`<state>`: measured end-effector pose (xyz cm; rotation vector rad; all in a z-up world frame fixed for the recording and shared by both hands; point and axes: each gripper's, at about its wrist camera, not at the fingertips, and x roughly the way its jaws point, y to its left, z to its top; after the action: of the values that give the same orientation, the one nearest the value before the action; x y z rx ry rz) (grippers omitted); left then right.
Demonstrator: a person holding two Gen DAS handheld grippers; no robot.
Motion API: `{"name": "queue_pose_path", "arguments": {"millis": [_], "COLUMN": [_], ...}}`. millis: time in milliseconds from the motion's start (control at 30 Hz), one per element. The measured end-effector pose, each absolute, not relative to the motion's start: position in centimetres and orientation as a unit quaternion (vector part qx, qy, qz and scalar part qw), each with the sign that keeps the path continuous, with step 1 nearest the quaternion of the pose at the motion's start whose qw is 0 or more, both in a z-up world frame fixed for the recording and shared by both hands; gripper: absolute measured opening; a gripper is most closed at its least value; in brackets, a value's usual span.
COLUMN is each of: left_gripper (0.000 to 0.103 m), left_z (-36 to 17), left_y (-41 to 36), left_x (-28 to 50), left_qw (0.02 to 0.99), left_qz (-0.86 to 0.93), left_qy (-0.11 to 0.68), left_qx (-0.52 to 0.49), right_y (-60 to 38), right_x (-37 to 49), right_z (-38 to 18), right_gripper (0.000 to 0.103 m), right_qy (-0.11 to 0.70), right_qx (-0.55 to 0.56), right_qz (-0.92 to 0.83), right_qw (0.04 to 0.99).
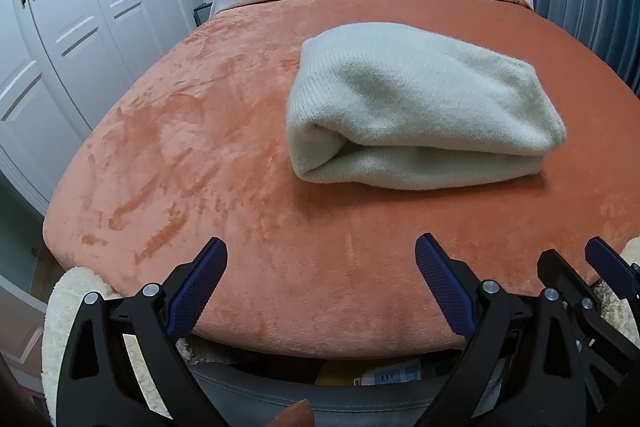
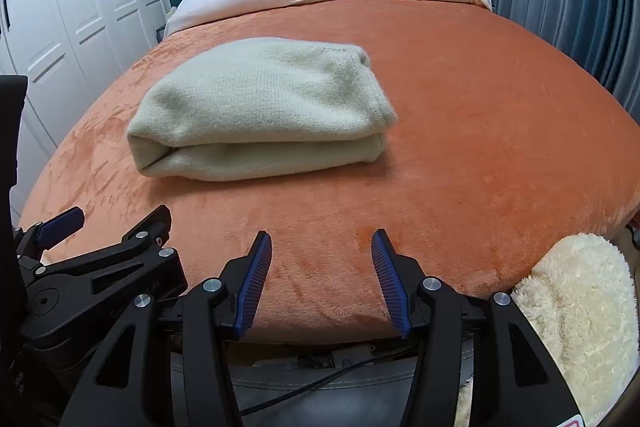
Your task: Fold small clothes
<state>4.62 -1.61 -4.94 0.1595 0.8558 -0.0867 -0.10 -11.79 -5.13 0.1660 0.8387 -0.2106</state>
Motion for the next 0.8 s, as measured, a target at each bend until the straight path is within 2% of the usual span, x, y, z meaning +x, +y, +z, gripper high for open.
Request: {"name": "queue_pose_path", "arguments": {"millis": [800], "left_gripper": [0.092], "left_z": [-4.11], "left_y": [-1.23], "left_x": [4.57], "left_qw": [0.91], "left_qz": [-0.038], "left_qy": [0.408], "left_qx": [0.058], "right_y": [-11.32], "right_x": [-0.54], "right_z": [-4.54], "right_gripper": [0.052], "right_qy": [0.396], "right_qx": [0.088], "right_qz": [-0.111], "right_qw": [0.907]}}
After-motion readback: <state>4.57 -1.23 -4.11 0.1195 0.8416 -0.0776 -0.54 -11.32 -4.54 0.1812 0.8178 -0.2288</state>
